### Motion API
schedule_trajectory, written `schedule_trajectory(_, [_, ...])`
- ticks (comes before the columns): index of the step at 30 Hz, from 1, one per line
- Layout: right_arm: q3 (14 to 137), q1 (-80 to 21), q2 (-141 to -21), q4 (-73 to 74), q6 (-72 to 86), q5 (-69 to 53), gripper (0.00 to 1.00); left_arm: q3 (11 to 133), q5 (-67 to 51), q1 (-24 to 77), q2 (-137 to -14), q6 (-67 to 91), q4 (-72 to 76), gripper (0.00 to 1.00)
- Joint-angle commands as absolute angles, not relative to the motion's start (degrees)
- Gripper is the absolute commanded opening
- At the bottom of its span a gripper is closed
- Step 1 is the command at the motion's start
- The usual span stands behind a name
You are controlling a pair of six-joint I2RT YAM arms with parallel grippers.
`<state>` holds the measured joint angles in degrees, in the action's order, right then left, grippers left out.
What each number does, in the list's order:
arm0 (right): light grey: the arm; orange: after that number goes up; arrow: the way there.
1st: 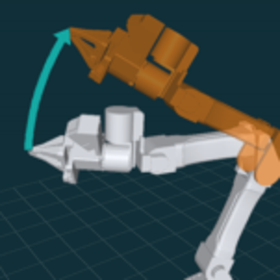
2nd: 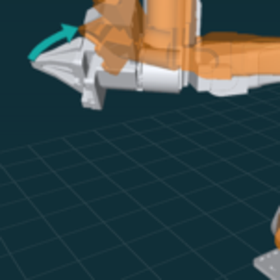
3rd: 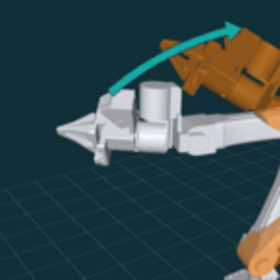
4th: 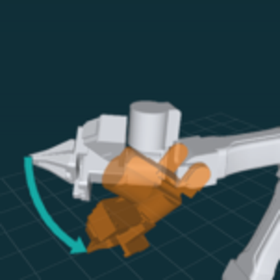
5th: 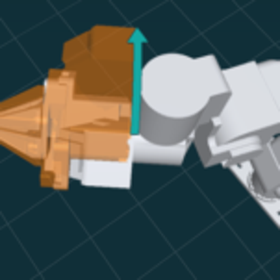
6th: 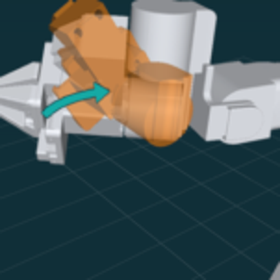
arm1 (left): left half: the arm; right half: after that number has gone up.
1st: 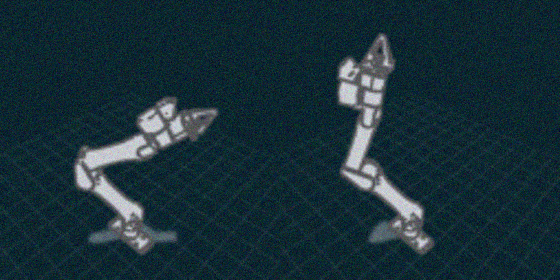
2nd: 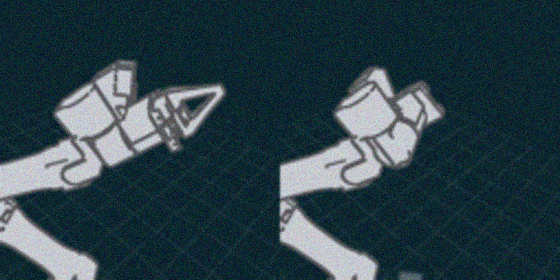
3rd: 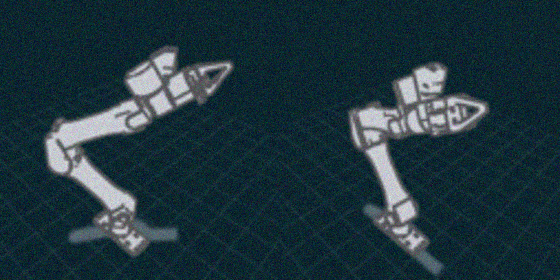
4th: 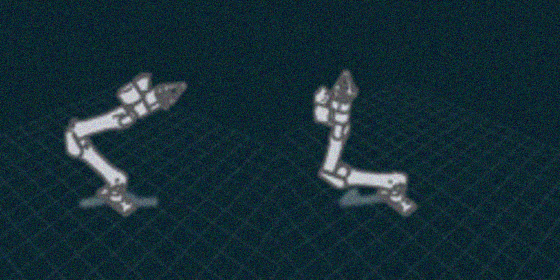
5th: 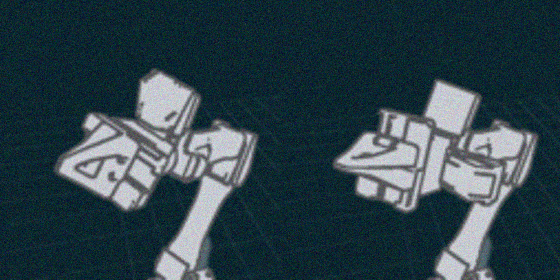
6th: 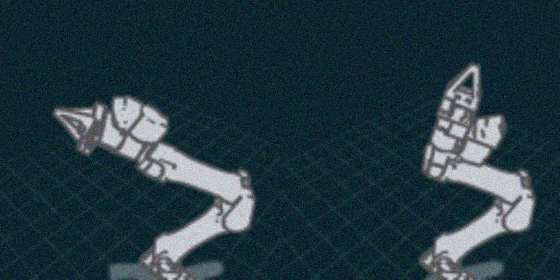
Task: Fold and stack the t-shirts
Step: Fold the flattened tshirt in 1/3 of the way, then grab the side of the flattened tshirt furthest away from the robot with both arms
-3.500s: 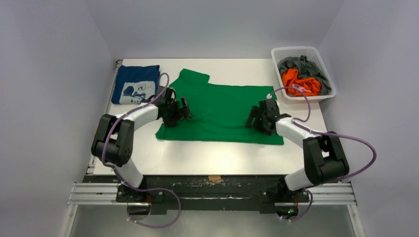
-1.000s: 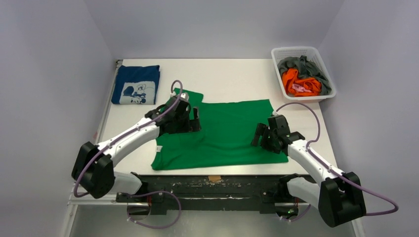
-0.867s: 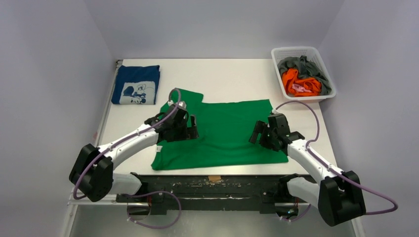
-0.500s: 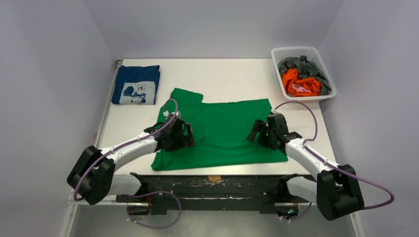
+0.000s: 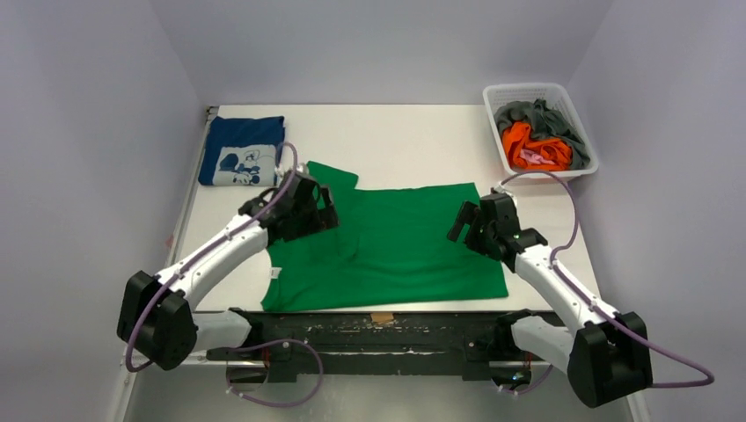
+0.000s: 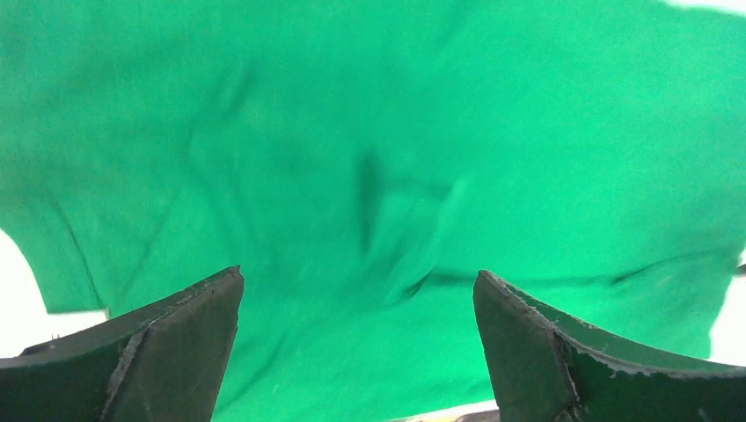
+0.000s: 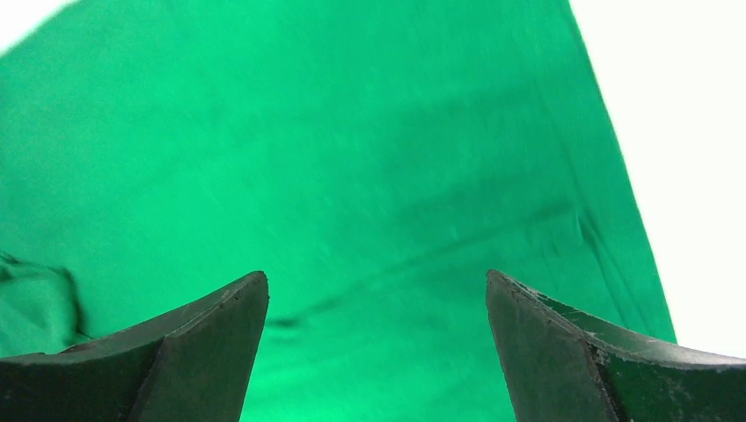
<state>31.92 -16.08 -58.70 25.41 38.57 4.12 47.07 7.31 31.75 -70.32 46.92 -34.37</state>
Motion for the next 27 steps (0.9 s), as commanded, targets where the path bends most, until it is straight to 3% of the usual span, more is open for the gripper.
schedule_trajectory(1, [41.68,-15.35,-63.34,22.18,39.88,11.22,0.93,62.77,4.73,23.4,-77.32,38.92,-33.76,1.0])
schedule_trajectory(11, [46.88,-11.95,-72.86,16.93,40.05,8.36,0.93,104.09,-6.11,10.04,-113.87,30.27,-40.5,1.0])
schedule_trajectory(18, [46.64,-11.1,-75.4,17.0,39.08,8.06,0.91,133.46,-7.0,8.61,-137.69,25.66,-52.13,0.96])
schedule_trajectory(20, [46.34,-10.87,-75.29,17.05,38.93,8.33,0.91,136.62,-7.4,8.61,-141.03,25.94,-54.36,0.96])
schedule_trajectory(27, [45.87,-10.67,-74.17,17.09,38.39,9.03,0.9,126.73,-12.44,8.32,-140.38,29.41,-52.3,0.94])
